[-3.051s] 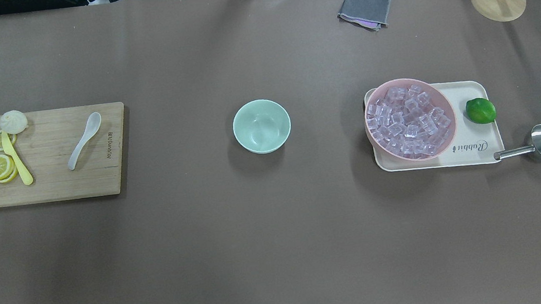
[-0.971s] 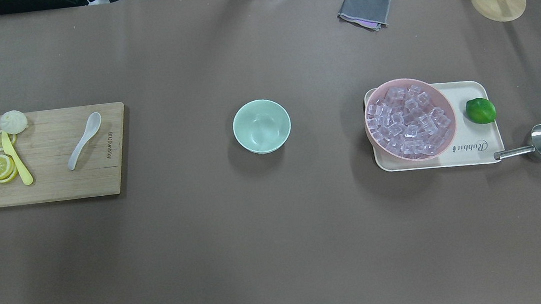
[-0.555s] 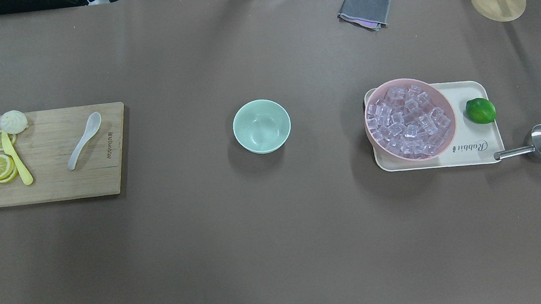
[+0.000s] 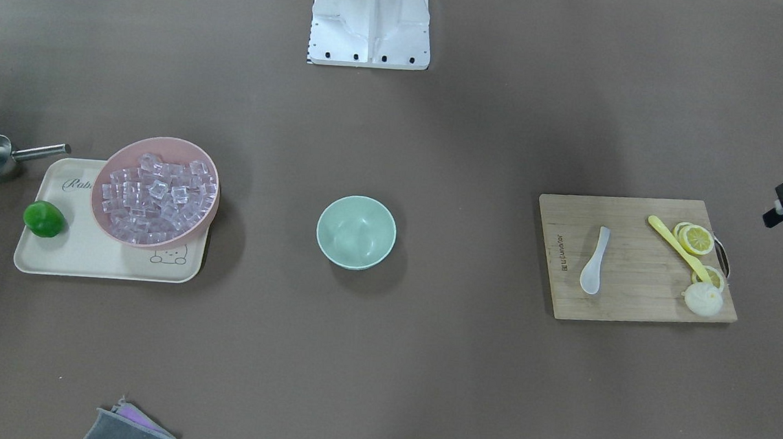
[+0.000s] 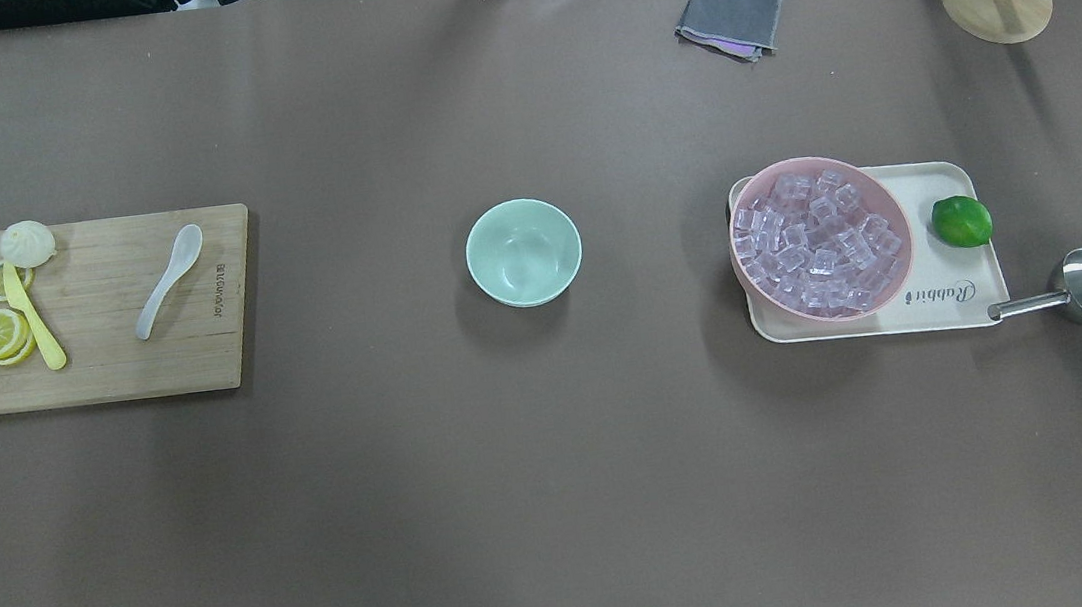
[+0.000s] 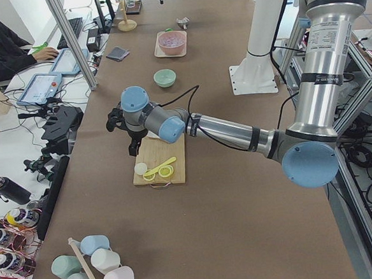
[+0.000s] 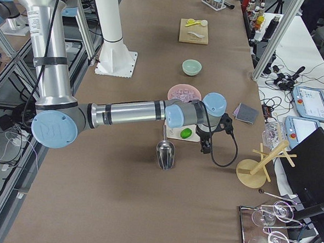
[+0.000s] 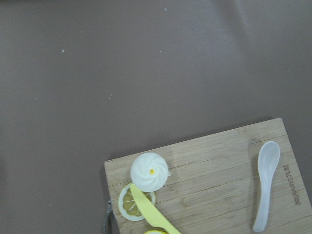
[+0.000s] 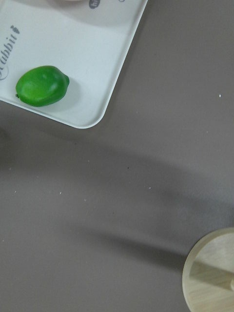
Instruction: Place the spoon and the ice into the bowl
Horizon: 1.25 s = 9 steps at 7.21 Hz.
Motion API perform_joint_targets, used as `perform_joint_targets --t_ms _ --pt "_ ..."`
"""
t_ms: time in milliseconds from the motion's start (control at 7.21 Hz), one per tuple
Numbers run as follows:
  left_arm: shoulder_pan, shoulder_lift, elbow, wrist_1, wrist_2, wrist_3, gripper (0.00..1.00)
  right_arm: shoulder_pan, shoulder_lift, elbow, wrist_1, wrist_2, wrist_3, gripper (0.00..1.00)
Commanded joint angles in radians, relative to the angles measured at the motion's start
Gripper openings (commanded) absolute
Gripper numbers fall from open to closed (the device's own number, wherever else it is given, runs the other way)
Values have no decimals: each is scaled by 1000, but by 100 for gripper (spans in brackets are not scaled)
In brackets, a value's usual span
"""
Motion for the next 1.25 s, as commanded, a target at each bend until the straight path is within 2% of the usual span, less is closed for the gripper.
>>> perform_joint_targets --t_ms 0,139,277,832,971,1109 --pt "174 -12 19 -174 144 -309 98 -29 18 25 0 7 51 100" --pt "222 -9 58 -285 175 -348 98 -44 53 24 -1 30 100 100" --pt "259 -9 77 -330 200 -376 98 -81 68 31 0 31 108 100" --pt "400 -19 79 -332 295 -390 97 -89 74 70 -1 37 134 100" --pt "444 -19 79 -333 338 -397 96 -89 65 82 32 36 126 100" --pt "478 -16 79 -333 382 -396 93 -89 35 84 131 37 131 100"
